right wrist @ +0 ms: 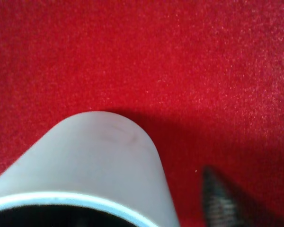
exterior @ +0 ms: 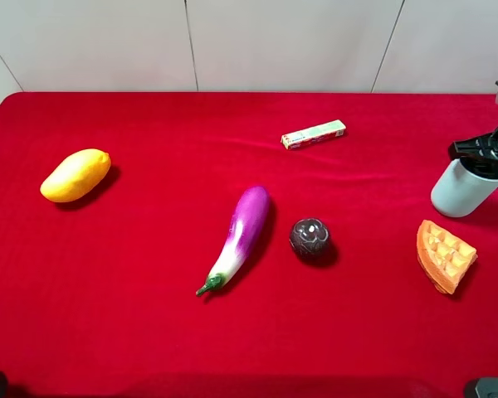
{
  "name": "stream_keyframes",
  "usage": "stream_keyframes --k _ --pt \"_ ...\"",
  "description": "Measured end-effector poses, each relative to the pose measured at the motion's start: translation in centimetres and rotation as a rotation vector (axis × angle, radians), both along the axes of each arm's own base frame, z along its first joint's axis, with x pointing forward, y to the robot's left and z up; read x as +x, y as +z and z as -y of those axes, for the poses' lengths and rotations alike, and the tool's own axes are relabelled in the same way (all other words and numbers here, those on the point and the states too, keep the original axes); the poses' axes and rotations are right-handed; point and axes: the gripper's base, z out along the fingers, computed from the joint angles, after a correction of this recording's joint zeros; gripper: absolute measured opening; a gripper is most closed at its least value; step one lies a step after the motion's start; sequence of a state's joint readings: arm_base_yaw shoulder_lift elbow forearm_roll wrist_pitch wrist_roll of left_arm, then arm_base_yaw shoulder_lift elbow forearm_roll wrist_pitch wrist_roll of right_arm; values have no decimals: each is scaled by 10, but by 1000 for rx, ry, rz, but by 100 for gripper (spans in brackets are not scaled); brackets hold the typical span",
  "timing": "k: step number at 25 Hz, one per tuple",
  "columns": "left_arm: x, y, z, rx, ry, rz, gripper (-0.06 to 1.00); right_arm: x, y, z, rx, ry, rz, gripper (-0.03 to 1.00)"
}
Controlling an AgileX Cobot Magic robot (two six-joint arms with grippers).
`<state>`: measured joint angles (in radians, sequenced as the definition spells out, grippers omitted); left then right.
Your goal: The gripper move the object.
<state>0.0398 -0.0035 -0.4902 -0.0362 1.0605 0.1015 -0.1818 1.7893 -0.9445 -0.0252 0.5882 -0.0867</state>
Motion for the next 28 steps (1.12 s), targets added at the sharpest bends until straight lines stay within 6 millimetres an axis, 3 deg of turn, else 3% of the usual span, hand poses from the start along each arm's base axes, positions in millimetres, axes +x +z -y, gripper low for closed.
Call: stream_keyframes --k 2,5,28 --pt "0 0 0 0 0 0 99 0 0 0 -1 0 3 52" --pt "0 0 0 0 0 0 99 0 0 0 -1 0 4 59" --pt "0 0 0 0 0 0 99 -2 0 -1 14 -11 -18 60"
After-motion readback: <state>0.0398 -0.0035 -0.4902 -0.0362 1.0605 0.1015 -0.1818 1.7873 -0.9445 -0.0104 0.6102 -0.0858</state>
